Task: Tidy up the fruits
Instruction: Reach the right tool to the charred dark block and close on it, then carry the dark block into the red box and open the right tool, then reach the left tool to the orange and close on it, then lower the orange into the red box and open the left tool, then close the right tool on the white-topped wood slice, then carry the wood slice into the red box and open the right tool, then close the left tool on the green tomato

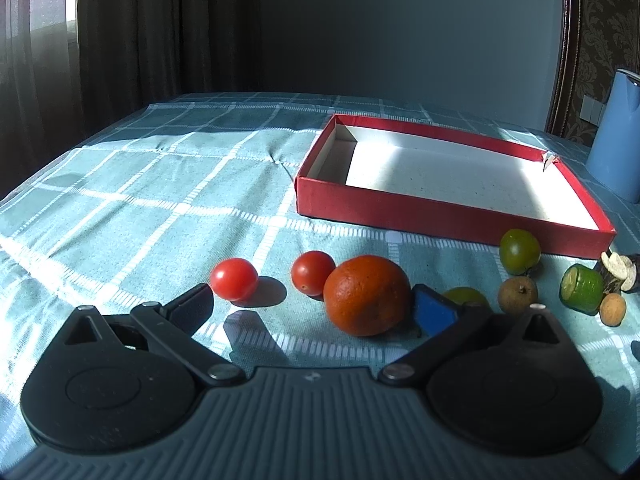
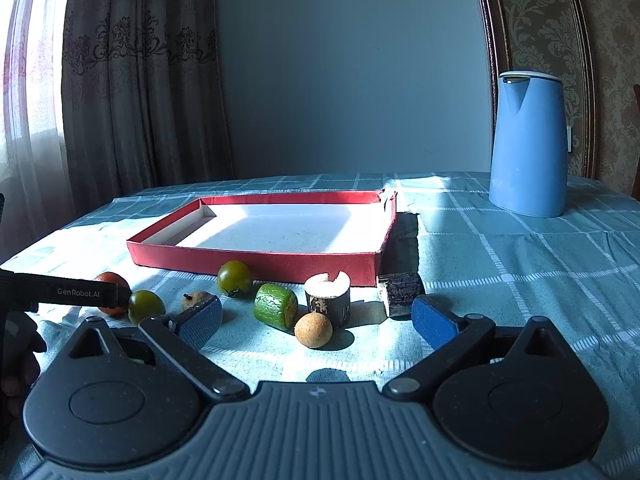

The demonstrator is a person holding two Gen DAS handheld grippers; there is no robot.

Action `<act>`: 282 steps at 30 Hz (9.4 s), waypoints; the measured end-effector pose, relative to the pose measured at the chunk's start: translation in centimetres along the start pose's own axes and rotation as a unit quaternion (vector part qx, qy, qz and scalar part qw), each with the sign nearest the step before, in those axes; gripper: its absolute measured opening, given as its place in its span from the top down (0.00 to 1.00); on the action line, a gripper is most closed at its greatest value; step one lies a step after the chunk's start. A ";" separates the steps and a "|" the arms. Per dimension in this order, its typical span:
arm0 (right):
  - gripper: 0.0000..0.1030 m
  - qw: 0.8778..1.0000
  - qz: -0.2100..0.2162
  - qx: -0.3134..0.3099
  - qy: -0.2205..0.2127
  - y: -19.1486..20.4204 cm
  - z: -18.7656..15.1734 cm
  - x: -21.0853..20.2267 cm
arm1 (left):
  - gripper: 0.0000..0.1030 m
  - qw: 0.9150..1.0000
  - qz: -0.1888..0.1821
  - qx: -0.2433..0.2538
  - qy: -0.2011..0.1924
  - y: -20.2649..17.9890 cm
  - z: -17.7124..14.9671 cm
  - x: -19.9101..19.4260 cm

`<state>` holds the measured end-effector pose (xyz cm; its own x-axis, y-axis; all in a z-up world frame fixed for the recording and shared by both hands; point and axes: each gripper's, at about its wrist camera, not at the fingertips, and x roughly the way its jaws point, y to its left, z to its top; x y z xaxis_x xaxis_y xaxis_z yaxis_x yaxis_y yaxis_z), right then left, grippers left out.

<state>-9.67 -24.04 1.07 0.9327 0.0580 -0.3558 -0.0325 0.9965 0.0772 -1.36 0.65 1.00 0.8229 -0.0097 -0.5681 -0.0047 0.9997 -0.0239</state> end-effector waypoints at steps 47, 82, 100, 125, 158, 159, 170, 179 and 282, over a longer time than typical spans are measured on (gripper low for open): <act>0.47 0.993 -0.046 -0.036 0.106 -5.0 2.1 7.7 | 0.00 1.000 -0.009 -0.001 -0.006 0.0 -0.2 0.1; 0.72 0.998 0.030 -0.026 0.045 -1.2 8.4 8.2 | 0.00 1.000 -0.002 -0.004 -0.002 0.1 -0.2 -0.1; 0.50 0.998 0.008 0.037 0.041 -4.1 5.9 9.0 | 0.00 0.999 -0.027 -0.021 -0.026 0.9 -0.5 -1.0; 0.13 0.988 -0.077 0.091 0.098 -8.0 1.7 7.0 | 0.10 0.993 -0.061 0.033 -0.092 -0.9 -1.0 -2.9; 0.05 0.988 -0.070 0.077 0.114 -7.4 1.6 7.4 | 0.61 0.990 -0.082 0.054 -0.096 -1.3 -1.2 -3.5; 0.05 0.988 -0.070 0.077 0.115 -7.4 1.6 7.3 | 0.61 0.991 -0.077 0.060 -0.097 -1.6 -1.0 -3.5; 0.04 0.988 -0.071 0.075 0.116 -7.4 1.7 7.4 | 0.61 0.994 -0.050 0.051 -0.086 -3.3 4.8 0.1; 0.04 0.988 -0.071 0.074 0.116 -7.3 1.7 7.4 | 0.56 0.998 -0.025 0.030 -0.043 -2.6 6.7 5.6; 0.28 0.987 0.003 0.142 0.079 -10.1 1.8 7.2 | 0.10 0.979 -0.088 0.122 -0.136 -1.3 -1.7 -4.9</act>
<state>-1.98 -33.80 -0.61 0.8649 0.0942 -0.4931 0.0855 0.9403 0.3295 -6.34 -0.64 2.42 0.9199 -0.2099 -0.3314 0.2602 0.9587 0.1150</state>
